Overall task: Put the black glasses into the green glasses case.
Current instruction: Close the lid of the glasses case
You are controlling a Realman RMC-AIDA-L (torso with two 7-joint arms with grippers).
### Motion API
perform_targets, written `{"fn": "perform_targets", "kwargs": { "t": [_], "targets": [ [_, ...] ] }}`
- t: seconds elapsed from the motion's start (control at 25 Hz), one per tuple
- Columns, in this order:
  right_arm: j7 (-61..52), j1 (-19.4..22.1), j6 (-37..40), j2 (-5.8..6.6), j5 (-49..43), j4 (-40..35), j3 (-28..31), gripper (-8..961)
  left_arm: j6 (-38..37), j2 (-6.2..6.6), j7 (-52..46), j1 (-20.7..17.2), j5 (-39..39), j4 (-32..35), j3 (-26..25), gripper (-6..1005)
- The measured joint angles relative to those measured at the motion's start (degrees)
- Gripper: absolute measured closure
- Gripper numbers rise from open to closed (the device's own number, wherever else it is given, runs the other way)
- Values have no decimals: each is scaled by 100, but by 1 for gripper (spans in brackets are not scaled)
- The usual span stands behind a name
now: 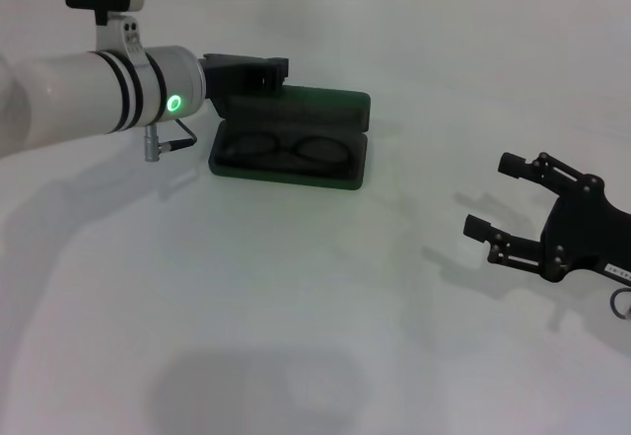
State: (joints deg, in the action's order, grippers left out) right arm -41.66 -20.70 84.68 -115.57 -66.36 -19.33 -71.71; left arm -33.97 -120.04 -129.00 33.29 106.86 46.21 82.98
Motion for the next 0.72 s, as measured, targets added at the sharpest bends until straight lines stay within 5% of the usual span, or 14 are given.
{"fn": "perform_targets", "kwargs": {
  "t": [0.4, 0.72],
  "targets": [
    [0, -13, -27, 0, 1, 0, -19, 90, -15, -8, 210, -109, -50, -4, 61, 995],
    [0, -13, -150, 0, -2, 0, -44, 91, -54, 7, 1006, -228, -803, -164, 66, 995]
  ]
}}
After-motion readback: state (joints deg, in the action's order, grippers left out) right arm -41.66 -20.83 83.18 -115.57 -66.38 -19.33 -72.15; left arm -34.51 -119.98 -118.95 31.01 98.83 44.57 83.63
